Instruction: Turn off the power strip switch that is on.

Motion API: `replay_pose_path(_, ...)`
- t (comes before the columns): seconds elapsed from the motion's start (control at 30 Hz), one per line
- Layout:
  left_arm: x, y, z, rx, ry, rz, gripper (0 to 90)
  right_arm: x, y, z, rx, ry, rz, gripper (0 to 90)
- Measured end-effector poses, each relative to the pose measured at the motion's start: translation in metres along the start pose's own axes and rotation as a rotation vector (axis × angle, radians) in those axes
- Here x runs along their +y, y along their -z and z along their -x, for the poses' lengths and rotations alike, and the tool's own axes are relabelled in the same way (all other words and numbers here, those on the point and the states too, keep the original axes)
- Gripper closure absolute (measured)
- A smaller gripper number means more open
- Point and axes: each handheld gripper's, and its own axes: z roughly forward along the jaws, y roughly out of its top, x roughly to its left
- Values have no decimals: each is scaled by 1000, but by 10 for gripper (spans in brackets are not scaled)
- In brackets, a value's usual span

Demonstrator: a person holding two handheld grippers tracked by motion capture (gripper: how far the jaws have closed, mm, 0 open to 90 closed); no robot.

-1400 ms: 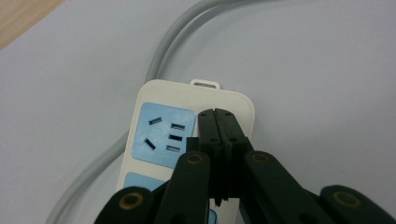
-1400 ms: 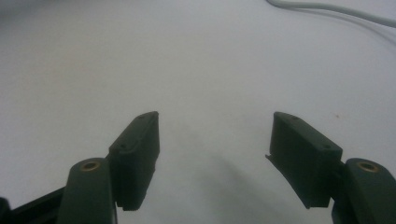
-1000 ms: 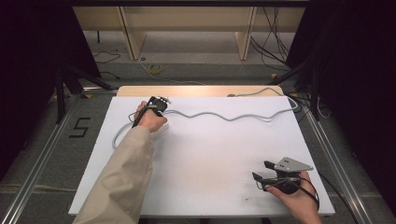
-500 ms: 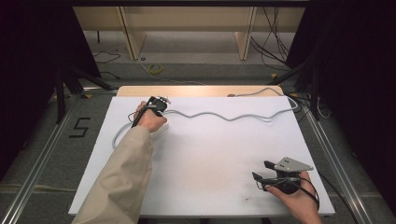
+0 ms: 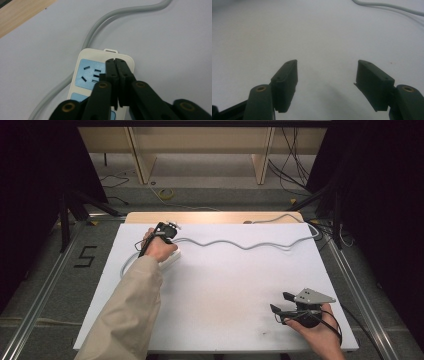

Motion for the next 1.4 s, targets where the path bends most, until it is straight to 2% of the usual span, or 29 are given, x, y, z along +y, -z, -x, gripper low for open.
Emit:
replay_pose_path(0.3,-2,14,0,-7,3,38,801,0,0,0,2,1,-1,348)
replay_pose_path(0.47,-3,23,0,-27,24,73,752,0,0,-1,2,3,1,348)
replay_pose_path(0.77,-11,37,3,-67,57,117,674,0,0,-1,2,5,2,348)
replay_pose_path(0.87,-14,42,5,-78,57,138,641,0,0,-1,0,4,0,349)
replay_pose_path(1.03,-18,51,10,-122,78,174,594,0,0,-1,0,4,3,349)
replay_pose_path(1.4,-34,66,19,-146,48,238,514,0,0,0,-2,4,6,349)
